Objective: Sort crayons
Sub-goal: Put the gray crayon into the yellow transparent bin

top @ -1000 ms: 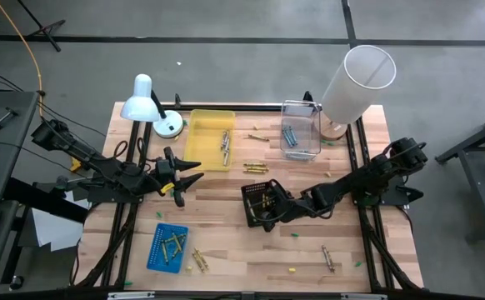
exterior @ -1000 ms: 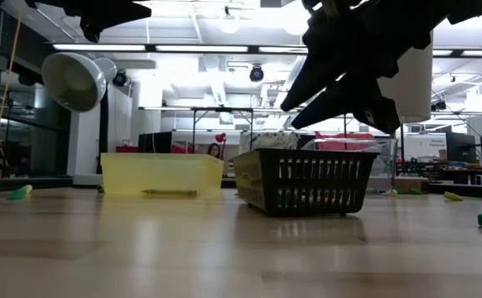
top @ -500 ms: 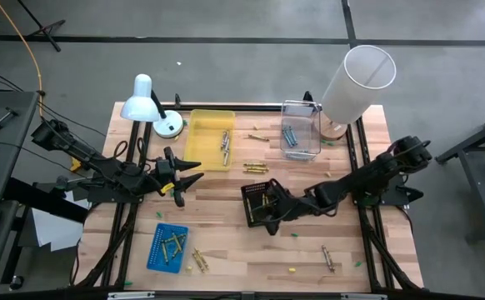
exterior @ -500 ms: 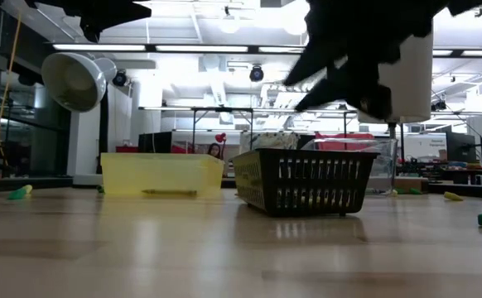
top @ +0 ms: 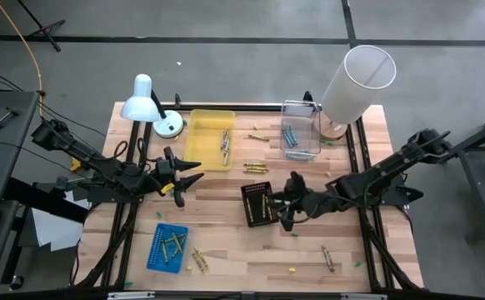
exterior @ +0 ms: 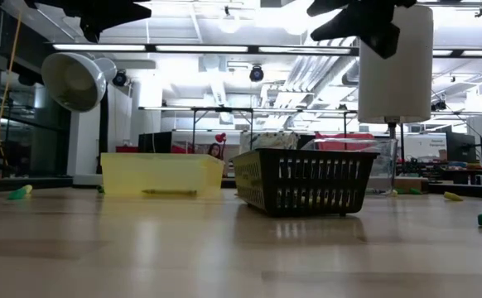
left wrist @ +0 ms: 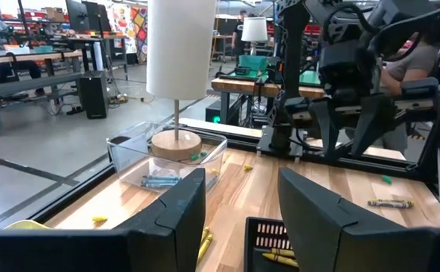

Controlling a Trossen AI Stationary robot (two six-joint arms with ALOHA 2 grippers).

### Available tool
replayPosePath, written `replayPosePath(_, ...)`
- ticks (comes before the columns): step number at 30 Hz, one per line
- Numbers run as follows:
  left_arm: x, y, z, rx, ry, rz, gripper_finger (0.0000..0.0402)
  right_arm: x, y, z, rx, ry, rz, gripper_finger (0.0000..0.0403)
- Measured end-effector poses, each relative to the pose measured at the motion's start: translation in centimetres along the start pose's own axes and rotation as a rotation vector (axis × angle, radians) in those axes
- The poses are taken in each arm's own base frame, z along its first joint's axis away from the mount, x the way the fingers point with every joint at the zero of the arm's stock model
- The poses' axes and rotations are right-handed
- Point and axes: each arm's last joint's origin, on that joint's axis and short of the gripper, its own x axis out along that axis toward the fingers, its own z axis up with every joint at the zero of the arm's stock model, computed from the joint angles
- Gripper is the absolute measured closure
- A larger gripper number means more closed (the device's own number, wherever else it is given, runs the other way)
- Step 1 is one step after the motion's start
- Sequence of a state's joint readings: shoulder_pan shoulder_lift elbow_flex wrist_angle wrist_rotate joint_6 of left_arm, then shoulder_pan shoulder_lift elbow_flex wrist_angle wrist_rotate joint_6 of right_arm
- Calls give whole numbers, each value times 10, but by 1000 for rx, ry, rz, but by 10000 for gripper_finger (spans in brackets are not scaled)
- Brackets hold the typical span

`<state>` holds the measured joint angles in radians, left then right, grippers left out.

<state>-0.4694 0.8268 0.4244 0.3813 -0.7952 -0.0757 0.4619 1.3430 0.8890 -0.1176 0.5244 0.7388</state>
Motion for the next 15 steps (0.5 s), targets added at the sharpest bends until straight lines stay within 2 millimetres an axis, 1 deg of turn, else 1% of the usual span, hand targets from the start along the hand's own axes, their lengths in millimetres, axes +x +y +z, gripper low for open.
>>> replayPosePath(6, 0, 0, 0, -1, -1, 0, 247, -2, 2, -5, -9, 17, -4, 270)
replayPosePath(15, 0, 0, 0, -1, -1, 0, 247, -2, 2, -5, -12, 21, -8, 269)
